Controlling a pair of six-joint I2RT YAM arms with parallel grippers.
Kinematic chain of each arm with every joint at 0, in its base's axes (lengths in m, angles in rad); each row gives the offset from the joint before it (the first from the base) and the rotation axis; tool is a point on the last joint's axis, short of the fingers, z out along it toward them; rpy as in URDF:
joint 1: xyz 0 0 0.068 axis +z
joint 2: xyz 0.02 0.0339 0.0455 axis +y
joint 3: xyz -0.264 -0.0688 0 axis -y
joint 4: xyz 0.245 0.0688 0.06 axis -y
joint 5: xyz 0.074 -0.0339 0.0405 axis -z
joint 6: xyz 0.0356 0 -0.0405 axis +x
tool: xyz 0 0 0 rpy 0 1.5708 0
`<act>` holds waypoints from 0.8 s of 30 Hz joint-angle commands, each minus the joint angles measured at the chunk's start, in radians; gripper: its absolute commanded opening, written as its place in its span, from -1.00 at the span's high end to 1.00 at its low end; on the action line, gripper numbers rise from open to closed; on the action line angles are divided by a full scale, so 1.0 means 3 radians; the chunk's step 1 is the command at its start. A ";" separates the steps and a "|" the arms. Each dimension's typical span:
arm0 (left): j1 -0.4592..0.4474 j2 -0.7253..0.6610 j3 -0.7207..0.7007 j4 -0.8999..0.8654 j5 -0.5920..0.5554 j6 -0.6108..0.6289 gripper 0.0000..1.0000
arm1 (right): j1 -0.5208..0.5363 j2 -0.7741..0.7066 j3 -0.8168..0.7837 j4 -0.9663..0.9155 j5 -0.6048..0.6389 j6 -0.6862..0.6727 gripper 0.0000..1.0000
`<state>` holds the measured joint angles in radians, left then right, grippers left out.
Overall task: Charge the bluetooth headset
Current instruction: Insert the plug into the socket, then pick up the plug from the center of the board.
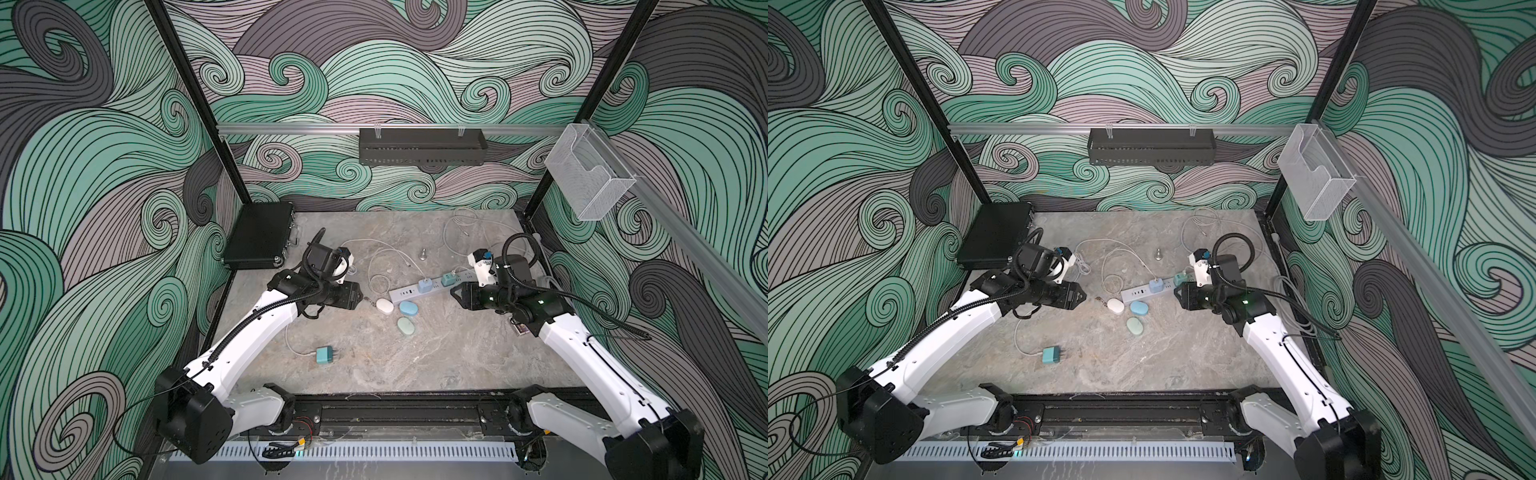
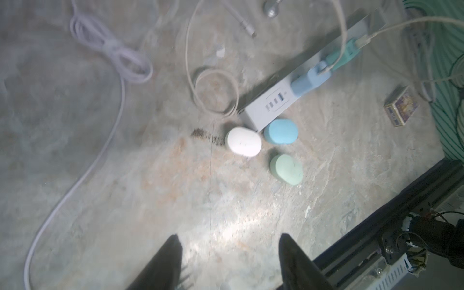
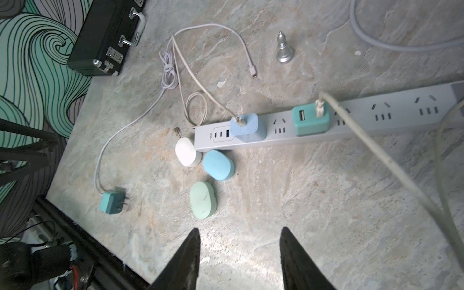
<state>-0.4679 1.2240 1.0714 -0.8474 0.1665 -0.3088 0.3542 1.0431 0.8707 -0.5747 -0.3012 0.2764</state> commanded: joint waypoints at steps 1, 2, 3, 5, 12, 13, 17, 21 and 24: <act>-0.0007 -0.0021 0.0145 -0.1033 -0.0208 -0.0606 -0.26 | 0.0141 -0.0026 -0.0004 -0.0414 -0.0131 0.0284 -0.02; -0.0008 -0.0017 0.0142 -0.1197 -0.0228 -0.0733 -0.26 | 0.0183 -0.0021 -0.0008 -0.0474 -0.0122 0.0298 -0.01; -0.0005 -0.0016 0.0116 -0.1344 -0.0235 -0.0852 -0.25 | 0.0229 -0.0021 -0.0011 -0.0526 -0.0112 0.0308 -0.02; -0.0009 -0.0055 0.0009 -0.1509 -0.0239 -0.1025 -0.26 | 0.0290 -0.0021 -0.0031 -0.0587 -0.0098 0.0316 -0.02; 0.0000 -0.0319 -0.0624 -0.1173 -0.0144 -0.1465 -0.25 | 0.0334 -0.0105 -0.0099 -0.0609 -0.0082 0.0352 0.03; 0.0000 -0.0323 -0.0705 -0.1062 -0.0121 -0.1478 -0.22 | 0.0334 -0.0117 -0.0100 -0.0610 -0.0081 0.0342 0.03; 0.0009 -0.0217 -0.0877 -0.0816 -0.0172 -0.1526 -0.21 | 0.0335 -0.0134 -0.0101 -0.0610 -0.0103 0.0331 0.02; 0.0013 -0.0130 -0.0961 -0.0573 -0.0315 -0.1598 -0.23 | 0.0334 -0.0123 -0.0090 -0.0599 -0.0119 0.0336 0.00; 0.0021 -0.0063 -0.1036 -0.0407 -0.0381 -0.1614 -0.23 | 0.0333 -0.0109 -0.0061 -0.0584 -0.0173 0.0387 0.00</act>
<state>-0.4667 1.1889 0.7715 -1.0328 0.0971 -0.7586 0.4503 1.0126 0.8444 -0.7448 -0.3267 0.3691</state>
